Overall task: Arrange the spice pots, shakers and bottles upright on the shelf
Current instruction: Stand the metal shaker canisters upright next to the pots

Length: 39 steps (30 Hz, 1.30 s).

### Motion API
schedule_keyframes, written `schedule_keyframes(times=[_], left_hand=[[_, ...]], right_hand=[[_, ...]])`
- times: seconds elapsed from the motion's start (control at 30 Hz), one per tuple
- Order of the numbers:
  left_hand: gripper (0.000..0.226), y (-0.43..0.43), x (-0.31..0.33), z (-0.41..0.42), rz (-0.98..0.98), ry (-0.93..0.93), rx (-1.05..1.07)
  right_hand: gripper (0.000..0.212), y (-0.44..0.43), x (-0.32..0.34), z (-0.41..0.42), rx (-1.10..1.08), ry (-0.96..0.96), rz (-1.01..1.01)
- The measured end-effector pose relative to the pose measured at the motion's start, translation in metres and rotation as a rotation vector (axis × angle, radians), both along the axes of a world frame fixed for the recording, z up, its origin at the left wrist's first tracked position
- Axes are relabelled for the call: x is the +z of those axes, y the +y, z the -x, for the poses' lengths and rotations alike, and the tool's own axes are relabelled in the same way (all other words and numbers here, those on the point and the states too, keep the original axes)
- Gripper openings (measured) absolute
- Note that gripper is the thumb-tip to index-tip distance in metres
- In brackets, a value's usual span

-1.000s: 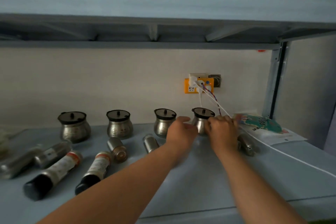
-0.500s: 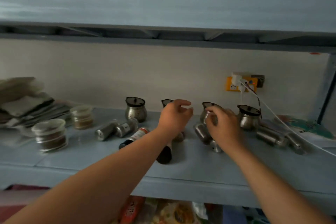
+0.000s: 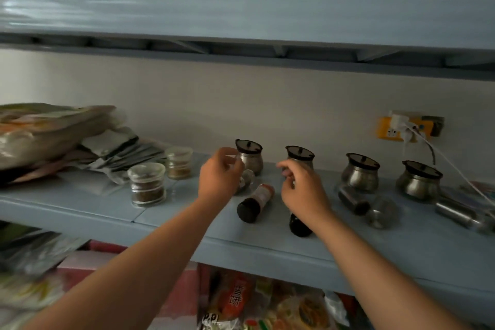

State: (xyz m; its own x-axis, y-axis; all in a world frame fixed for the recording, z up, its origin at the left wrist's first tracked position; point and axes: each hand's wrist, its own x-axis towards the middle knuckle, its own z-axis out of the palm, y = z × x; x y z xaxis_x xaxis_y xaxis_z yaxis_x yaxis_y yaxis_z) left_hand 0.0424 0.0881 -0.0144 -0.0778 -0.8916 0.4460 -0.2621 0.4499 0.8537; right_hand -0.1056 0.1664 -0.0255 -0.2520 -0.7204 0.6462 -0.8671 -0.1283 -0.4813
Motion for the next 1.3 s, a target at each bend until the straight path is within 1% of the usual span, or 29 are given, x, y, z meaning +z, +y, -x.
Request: schedule_keyframes(times=[0.07,0.2,0.33,0.4,0.5,0.57,0.63,0.7,0.8,0.97,1.07,1.2,1.3], left_hand=[[0.029,-0.013,-0.011,-0.012,-0.019,0.0,0.054],[0.036,-0.038,-0.037,-0.029,-0.061,-0.018,0.137],[0.05,-0.051,-0.047,-0.031,-0.107,-0.04,0.117],[0.057,-0.052,-0.047,-0.029,-0.12,-0.057,0.097],[0.061,-0.055,-0.05,-0.029,-0.142,-0.07,0.075],[0.061,-0.057,-0.051,-0.03,-0.138,-0.082,0.067],[0.061,-0.059,-0.052,-0.03,-0.132,-0.094,0.064],[0.063,-0.059,-0.053,-0.03,-0.137,-0.119,0.055],[0.064,-0.059,-0.055,-0.03,-0.135,-0.178,0.037],[0.058,-0.057,-0.055,-0.031,-0.108,-0.231,0.063],[0.056,-0.054,-0.054,-0.032,-0.119,-0.182,0.069],[0.056,-0.051,-0.05,-0.034,-0.16,-0.012,0.11],[0.055,-0.05,-0.048,-0.033,-0.135,0.065,0.111]], right_hand=[[0.039,-0.007,-0.002,-0.011,-0.004,-0.031,-0.037],[0.038,-0.02,-0.004,-0.035,0.028,-0.065,-0.02],[0.037,-0.038,-0.006,-0.051,0.095,-0.138,-0.041],[0.035,-0.048,-0.005,-0.054,0.089,-0.197,-0.008],[0.03,-0.062,-0.012,-0.061,0.04,-0.294,0.08],[0.025,-0.066,-0.022,-0.07,0.002,-0.243,0.16],[0.023,-0.067,-0.032,-0.077,-0.005,-0.149,0.242],[0.023,-0.066,-0.036,-0.079,-0.012,-0.085,0.283],[0.024,-0.067,-0.037,-0.075,-0.012,-0.07,0.31],[0.026,-0.067,-0.041,-0.071,-0.031,-0.083,0.294],[0.022,-0.066,-0.042,-0.07,-0.044,-0.073,0.291],[0.018,-0.063,-0.044,-0.071,-0.034,-0.032,0.286],[0.018,-0.062,-0.043,-0.073,-0.025,0.029,0.302]])
